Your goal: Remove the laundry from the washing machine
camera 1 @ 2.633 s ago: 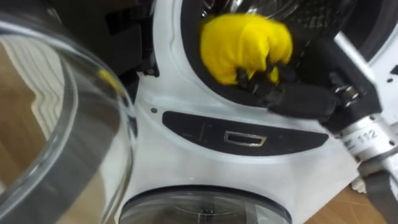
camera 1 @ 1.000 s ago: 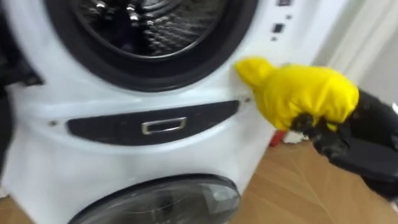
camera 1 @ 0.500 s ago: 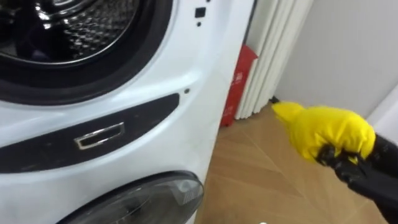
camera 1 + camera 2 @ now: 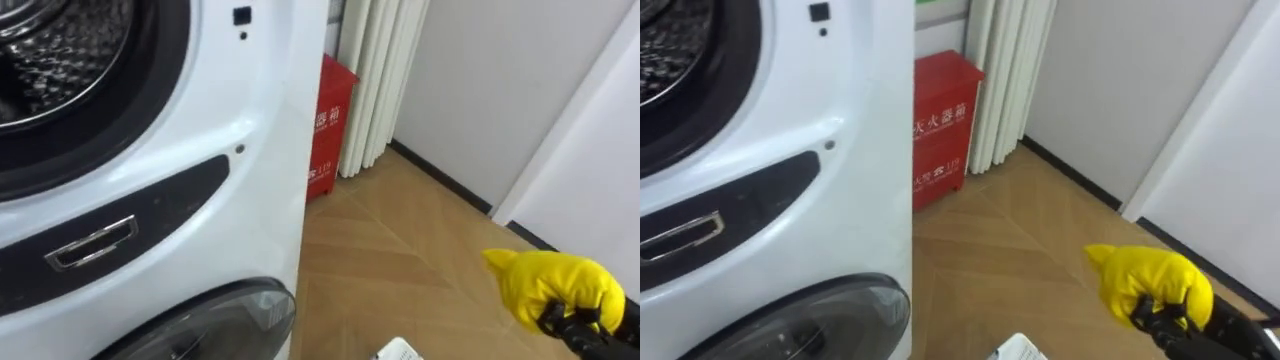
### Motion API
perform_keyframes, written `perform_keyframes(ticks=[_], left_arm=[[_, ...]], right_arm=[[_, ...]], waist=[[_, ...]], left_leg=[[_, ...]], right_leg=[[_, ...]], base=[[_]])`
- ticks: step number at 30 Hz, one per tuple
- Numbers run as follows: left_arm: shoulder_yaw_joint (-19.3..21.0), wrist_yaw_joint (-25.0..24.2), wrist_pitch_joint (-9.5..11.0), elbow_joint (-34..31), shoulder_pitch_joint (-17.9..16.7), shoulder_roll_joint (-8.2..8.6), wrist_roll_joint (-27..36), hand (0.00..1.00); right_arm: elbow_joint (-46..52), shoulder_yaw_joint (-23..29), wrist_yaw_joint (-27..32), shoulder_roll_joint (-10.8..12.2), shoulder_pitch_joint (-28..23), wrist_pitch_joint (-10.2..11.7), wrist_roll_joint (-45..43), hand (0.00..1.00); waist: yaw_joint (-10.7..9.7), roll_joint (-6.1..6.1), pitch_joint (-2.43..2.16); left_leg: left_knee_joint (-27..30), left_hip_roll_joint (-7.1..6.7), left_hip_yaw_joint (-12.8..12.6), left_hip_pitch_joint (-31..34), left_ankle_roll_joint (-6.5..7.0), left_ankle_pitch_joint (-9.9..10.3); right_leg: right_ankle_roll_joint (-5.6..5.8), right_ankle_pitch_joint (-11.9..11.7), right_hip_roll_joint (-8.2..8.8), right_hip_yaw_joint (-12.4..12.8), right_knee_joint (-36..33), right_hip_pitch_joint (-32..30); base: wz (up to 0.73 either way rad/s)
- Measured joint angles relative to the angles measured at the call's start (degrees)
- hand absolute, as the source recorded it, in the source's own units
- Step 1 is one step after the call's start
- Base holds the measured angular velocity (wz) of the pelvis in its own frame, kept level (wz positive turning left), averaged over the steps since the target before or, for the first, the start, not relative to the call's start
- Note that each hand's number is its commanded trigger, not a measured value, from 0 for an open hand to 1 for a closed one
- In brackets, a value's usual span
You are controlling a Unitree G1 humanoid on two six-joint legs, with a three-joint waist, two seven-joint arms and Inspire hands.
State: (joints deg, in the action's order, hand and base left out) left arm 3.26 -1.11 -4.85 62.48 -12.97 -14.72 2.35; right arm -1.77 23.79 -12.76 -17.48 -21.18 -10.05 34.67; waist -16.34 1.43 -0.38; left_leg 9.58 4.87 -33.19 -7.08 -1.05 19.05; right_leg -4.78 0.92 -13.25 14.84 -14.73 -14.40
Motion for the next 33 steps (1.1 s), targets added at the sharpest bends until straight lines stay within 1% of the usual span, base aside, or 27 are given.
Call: perform_keyframes(ticks=[1,2,4,5,7,8,10,11,12,13,14,15,17,19,22,24,26,27,29,30,31,33], left_arm=[[-0.6,0.0,0.0,-0.6,0.0,0.02,0.7,0.0],[-1.1,0.1,0.0,-0.7,0.1,0.01,1.0,0.0],[-2.8,0.1,0.2,-0.7,0.8,0.09,2.1,0.0],[-3.0,0.1,0.3,-0.6,1.0,0.09,2.3,0.0],[-4.5,0.2,0.5,-0.8,1.1,0.24,4.0,0.0],[-4.9,0.3,0.5,-0.7,1.1,0.31,4.6,0.0],[-6.4,0.3,0.5,-0.7,1.0,0.39,5.8,0.0],[-6.7,0.3,0.5,-0.7,1.0,0.41,5.9,0.0],[-6.9,0.3,0.5,-0.7,1.1,0.52,5.9,0.0],[-6.9,0.1,0.8,-0.7,1.2,0.68,5.9,0.0],[-6.9,0.0,0.9,-0.7,1.2,0.77,5.9,0.0],[-6.9,-0.3,1.2,-0.7,1.1,0.87,6.0,0.0],[-7.6,-0.6,1.2,-0.7,1.1,1.1,6.6,0.0],[-8.7,-0.7,1.2,-1.2,1.1,1.56,7.2,0.0],[-9.2,-1.2,1.7,-1.9,1.7,1.83,7.7,0.0],[-9.2,-1.8,2.4,-2.0,2.3,2.13,8.3,0.0],[-9.2,-1.9,2.9,-2.9,2.4,2.48,8.2,0.0],[-9.3,-2.0,3.2,-2.9,2.7,2.82,8.2,0.0],[-10.5,-2.0,3.9,-2.9,2.7,3.01,8.2,0.0],[-11.1,-2.0,4.0,-2.8,2.7,3.3,8.2,0.0],[-11.5,-2.0,4.0,-2.8,2.7,3.67,8.2,0.0],[-11.5,-2.0,4.0,-2.8,2.7,4.04,8.2,0.0]], right_arm=[[-0.9,-0.2,0.3,0.0,0.9,0.2,0.0,1.0],[-1.8,-0.5,0.7,0.0,1.8,0.2,-0.1,1.0],[-6.1,-1.8,3.2,0.0,5.2,1.0,0.0,1.0],[-7.1,-2.0,3.8,0.0,5.8,1.2,0.0,1.0],[-10.2,-2.6,6.7,0.0,8.1,1.3,0.0,1.0],[-11.1,-2.7,7.4,0.0,9.1,1.4,0.0,1.0],[-15.2,-3.7,10.0,0.0,12.5,2.4,0.0,1.0],[-16.0,-4.1,10.8,0.0,13.2,2.6,0.0,1.0],[-17.0,-4.6,12.0,0.0,14.1,2.6,0.0,1.0],[-17.8,-4.7,12.8,0.0,15.0,2.9,0.0,1.0],[-18.2,-4.7,13.2,0.0,15.4,3.2,0.0,1.0],[-19.2,-4.7,14.1,0.0,16.5,4.0,0.0,1.0],[-21.0,-4.7,15.6,-0.1,18.4,5.4,-0.1,1.0],[-24.2,-5.3,17.3,-0.2,20.2,7.6,0.0,1.0],[-27.5,-7.2,18.0,-0.1,21.1,8.5,-0.1,1.0],[-28.2,-8.2,18.2,-0.1,21.1,8.7,-0.1,1.0],[-28.3,-8.9,18.3,-0.1,21.2,8.8,-0.1,1.0],[-28.4,-9.0,18.3,0.0,21.2,8.9,0.0,1.0],[-29.2,-9.1,18.3,0.0,21.2,9.7,0.0,1.0],[-29.5,-9.1,18.6,0.0,21.2,10.3,0.0,1.0],[-29.5,-9.1,19.0,0.0,21.2,10.9,0.0,1.0],[-29.6,-9.1,19.1,0.0,21.2,11.7,0.0,1.0]], waist=[[0.2,0.82,0.3],[0.3,0.88,0.36],[0.7,2.5,0.41],[0.7,2.85,0.52],[1.0,4.7,0.45],[1.0,5.18,0.69],[1.0,6.45,0.61],[0.9,6.67,0.63],[0.9,7.07,0.44],[1.0,7.49,0.48],[0.9,7.7,0.54],[1.1,8.05,0.62],[1.1,8.98,0.46],[1.1,10.31,0.44],[1.2,10.85,0.5],[1.2,10.93,0.53],[1.1,10.96,0.54],[1.1,11.03,0.56],[1.2,11.11,0.56],[1.1,11.23,0.53],[1.1,11.43,0.52],[1.2,11.61,0.57]], left_leg=[[0.1,-0.38,-0.5,0.7,0.01,0.0],[0.2,-0.52,-0.7,0.9,0.02,0.0],[0.8,-0.65,-1.2,2.5,0.03,0.0],[1.1,-0.67,-1.2,2.8,0.03,0.0],[1.5,-0.87,-1.1,4.3,0.05,0.0],[1.8,-0.88,-1.1,4.7,0.05,0.0],[2.1,-1.26,-0.7,6.4,0.43,-0.3],[2.1,-1.36,-0.2,6.7,0.54,-0.4],[2.1,-1.54,0.9,7.6,0.67,-0.5],[2.2,-1.62,1.7,8.2,0.67,-0.5],[2.2,-1.68,1.7,8.5,0.71,-0.5],[2.2,-1.9,1.8,9.0,0.8,-0.5],[2.2,-2.19,2.0,10.2,1.11,-0.8],[2.3,-2.52,2.1,11.0,1.36,-1.1],[2.7,-3.21,2.7,11.9,1.68,-1.4],[2.9,-3.73,2.8,12.3,1.91,-1.5],[3.1,-4.3,3.9,13.0,2.21,-1.6],[3.0,-4.52,4.3,13.3,2.41,-1.7],[2.9,-4.64,4.7,13.5,2.59,-1.6],[2.5,-4.62,5.0,13.5,2.79,-1.6],[2.1,-4.86,5.0,13.7,3.07,-1.8],[2.0,-5.12,5.0,14.0,3.13,-1.9]], right_leg=[[0.11,-0.1,0.01,0.2,-0.1,-0.7],[0.16,-0.1,-0.02,0.5,-0.2,-1.0],[0.3,-0.5,0.01,1.1,-0.4,-2.6],[0.3,-0.5,0.03,1.2,-0.5,-2.8],[0.3,-0.4,0.05,1.6,-1.3,-4.6],[0.31,-0.5,0.13,1.6,-1.3,-4.9],[0.32,-0.5,0.22,2.0,-2.1,-6.8],[0.31,-0.5,0.26,2.0,-2.1,-7.1],[0.32,-0.5,0.28,2.2,-2.3,-7.8],[0.32,-0.5,0.29,2.3,-2.5,-8.5],[0.35,-0.5,0.29,2.3,-2.6,-8.8],[0.39,-0.5,0.31,2.5,-3.2,-9.6],[0.6,-0.6,0.6,2.5,-3.3,-10.8],[0.91,-0.7,0.98,2.5,-3.3,-11.5],[1.13,-0.2,1.47,2.4,-5.1,-12.9],[1.68,0.6,1.84,2.4,-6.2,-13.8],[1.87,0.8,2.21,2.4,-7.1,-14.7],[1.88,0.8,2.41,2.4,-7.1,-14.9],[1.96,0.6,2.59,2.3,-7.1,-15.0],[2.33,0.3,2.8,2.2,-7.2,-15.1],[2.39,0.1,3.06,2.1,-7.4,-15.3],[2.16,-0.2,3.25,2.0,-7.6,-15.8]], base=[[-0.16],[-0.18],[-0.16],[-0.09],[-0.07],[-0.05],[-0.02],[0.0],[0.08],[0.09],[0.05],[0.0],[0.02],[0.06],[0.07],[0.07],[0.06],[0.05],[0.05],[0.06],[0.06],[0.0]])
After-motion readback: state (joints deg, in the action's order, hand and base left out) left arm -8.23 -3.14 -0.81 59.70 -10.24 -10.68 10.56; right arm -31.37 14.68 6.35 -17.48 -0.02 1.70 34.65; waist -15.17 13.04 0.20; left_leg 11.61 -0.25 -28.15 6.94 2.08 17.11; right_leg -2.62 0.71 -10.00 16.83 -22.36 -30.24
